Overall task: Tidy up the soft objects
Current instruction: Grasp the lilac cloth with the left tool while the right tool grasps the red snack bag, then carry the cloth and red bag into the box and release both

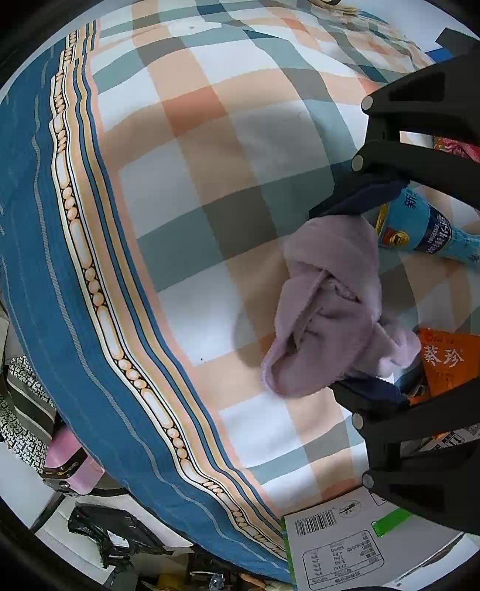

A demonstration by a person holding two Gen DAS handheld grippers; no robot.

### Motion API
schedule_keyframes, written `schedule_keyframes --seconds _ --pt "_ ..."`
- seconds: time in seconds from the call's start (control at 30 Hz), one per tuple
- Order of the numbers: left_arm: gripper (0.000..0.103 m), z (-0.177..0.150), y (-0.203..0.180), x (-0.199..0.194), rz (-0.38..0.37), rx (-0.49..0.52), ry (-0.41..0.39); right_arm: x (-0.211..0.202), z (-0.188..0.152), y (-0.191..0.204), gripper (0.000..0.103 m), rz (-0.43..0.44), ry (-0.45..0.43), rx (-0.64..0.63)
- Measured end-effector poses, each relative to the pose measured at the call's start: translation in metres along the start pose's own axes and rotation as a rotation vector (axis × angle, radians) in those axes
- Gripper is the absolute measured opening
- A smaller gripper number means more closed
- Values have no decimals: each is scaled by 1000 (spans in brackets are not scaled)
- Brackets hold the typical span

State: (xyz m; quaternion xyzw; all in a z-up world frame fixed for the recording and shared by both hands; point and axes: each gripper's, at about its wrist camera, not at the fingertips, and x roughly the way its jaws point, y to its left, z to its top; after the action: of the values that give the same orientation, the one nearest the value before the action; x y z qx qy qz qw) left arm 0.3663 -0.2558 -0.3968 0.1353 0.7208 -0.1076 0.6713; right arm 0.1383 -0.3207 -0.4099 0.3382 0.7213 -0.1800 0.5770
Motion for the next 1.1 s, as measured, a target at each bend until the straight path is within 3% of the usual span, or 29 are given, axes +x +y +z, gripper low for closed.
schedule_keyframes --seconds 0.33,0.57,0.93,1.1 --pt "70 2 -7 -6 5 -8 -13 -9 -12 -3 50 -16 -13 -11" --pt "69 -21 0 -41 -51 -5 -64 -31 -27 3 48 -4 -47 -47" --pt "69 -124 48 -140 -274 -65 -191 -112 -70 19 48 55 -140 -184" --pt "69 -177 89 -173 -309 -96 -237 -143 -102 54 48 75 -172 -298"
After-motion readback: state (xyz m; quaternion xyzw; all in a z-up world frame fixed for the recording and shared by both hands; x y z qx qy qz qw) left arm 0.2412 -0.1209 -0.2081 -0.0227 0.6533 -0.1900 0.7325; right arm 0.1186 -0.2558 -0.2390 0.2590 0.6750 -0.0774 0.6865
